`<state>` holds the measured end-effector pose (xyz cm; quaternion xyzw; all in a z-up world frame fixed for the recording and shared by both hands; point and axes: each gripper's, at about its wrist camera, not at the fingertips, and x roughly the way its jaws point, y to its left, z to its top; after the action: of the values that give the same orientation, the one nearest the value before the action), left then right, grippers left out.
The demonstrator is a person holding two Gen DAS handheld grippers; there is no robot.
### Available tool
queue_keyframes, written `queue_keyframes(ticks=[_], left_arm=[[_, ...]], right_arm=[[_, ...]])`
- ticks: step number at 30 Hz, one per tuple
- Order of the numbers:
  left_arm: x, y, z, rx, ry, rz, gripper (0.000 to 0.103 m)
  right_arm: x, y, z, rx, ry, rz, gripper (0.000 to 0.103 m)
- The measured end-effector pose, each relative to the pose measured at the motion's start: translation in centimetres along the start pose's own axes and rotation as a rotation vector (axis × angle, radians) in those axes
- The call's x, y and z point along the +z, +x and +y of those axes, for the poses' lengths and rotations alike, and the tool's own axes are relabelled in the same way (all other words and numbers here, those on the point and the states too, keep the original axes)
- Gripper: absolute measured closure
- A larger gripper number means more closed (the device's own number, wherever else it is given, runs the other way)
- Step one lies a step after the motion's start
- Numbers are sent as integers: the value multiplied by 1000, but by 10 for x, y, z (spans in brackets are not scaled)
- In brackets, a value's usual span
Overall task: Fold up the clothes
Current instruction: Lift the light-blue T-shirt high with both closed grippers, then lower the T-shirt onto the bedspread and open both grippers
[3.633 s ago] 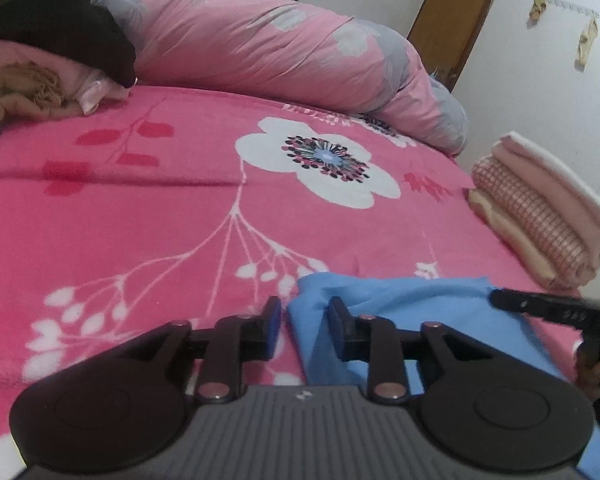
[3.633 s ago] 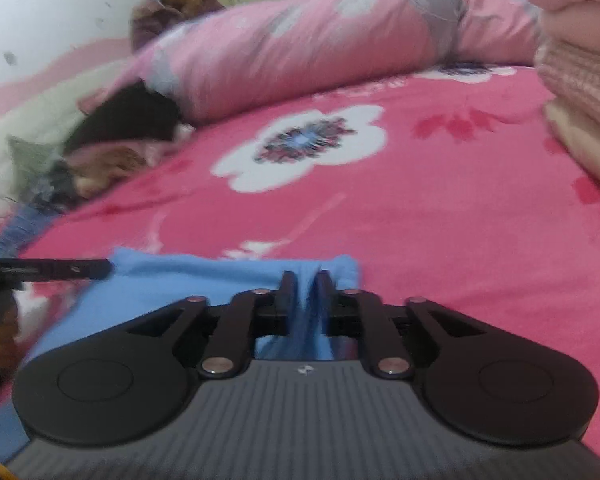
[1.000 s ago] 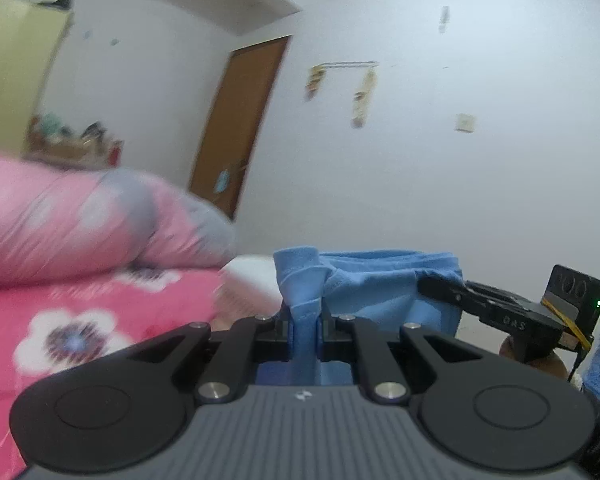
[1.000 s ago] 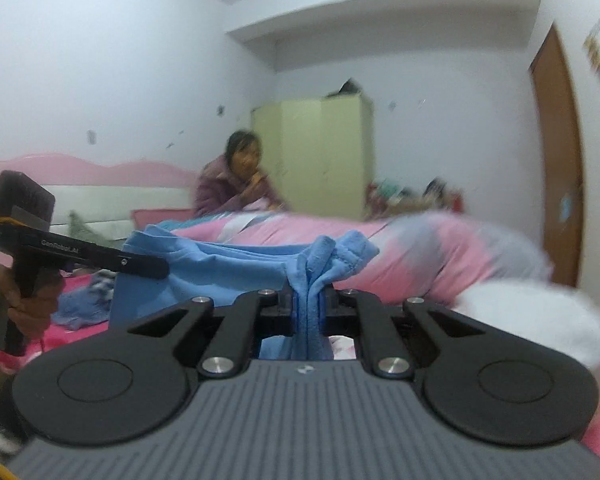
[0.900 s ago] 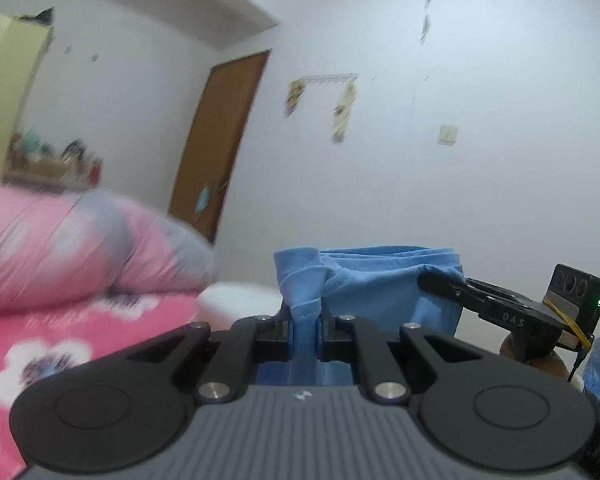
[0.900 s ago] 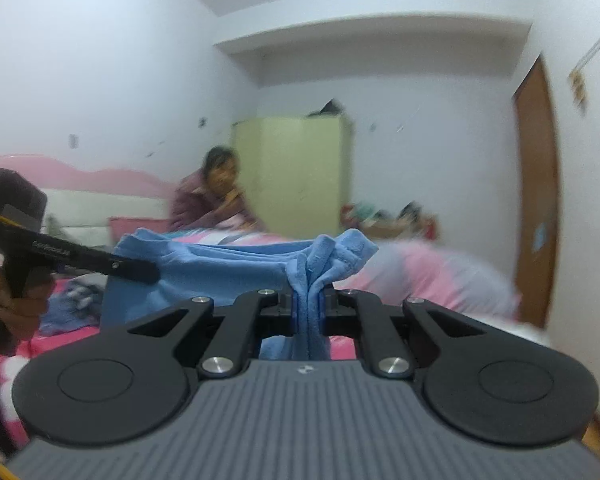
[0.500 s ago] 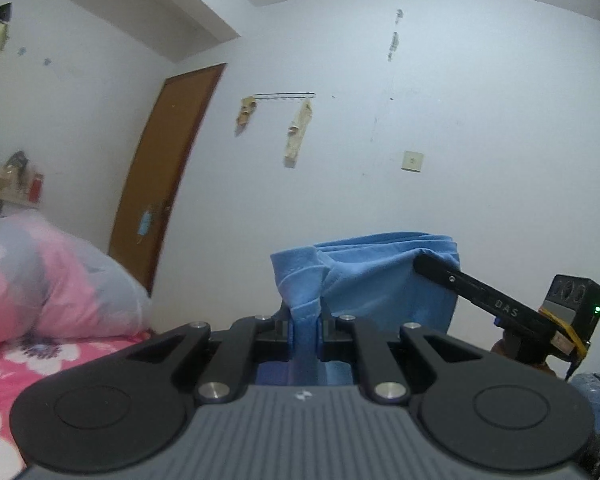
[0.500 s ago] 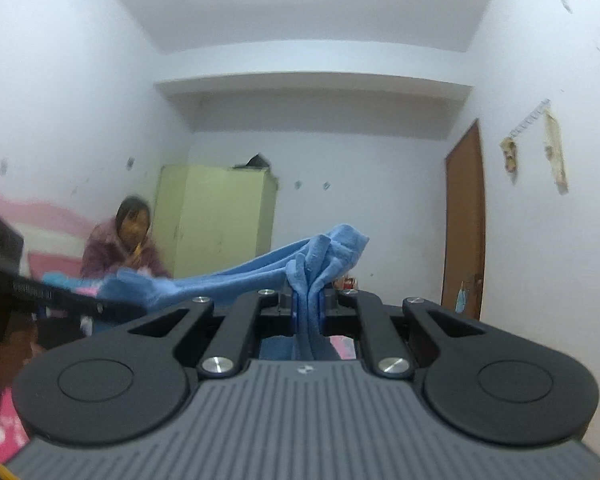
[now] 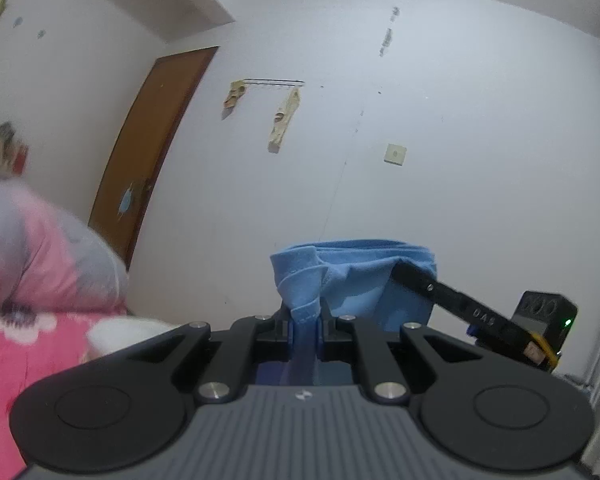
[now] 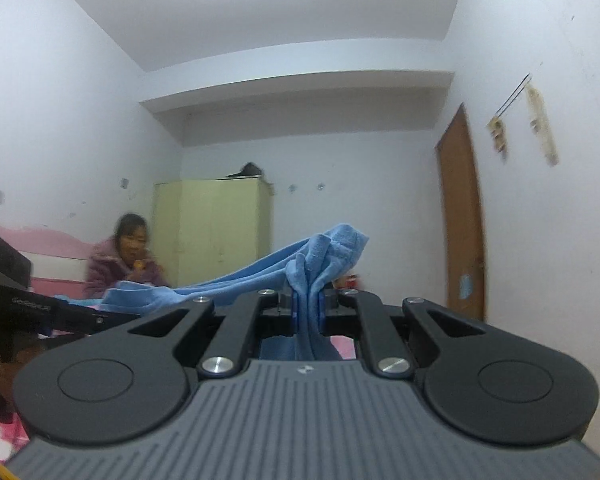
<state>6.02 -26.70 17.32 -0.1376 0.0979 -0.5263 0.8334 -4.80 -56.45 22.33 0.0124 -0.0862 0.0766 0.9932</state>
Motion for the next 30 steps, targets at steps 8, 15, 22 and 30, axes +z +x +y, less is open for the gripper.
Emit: queue_keyframes(ticks=[8, 15, 22, 30], left_arm=[[-54, -144, 56, 171, -185, 61, 93], [-154, -293, 177, 607, -561, 163, 27], [-212, -391, 205, 772, -733, 57, 17], [-218, -334, 152, 545, -513, 224, 6]], right_arm=[[-42, 35, 88, 238, 81, 168, 96], [-198, 152, 218, 464, 273, 592, 55], [-277, 145, 248, 309, 326, 780, 51], [-259, 8, 178, 72, 556, 634, 40]])
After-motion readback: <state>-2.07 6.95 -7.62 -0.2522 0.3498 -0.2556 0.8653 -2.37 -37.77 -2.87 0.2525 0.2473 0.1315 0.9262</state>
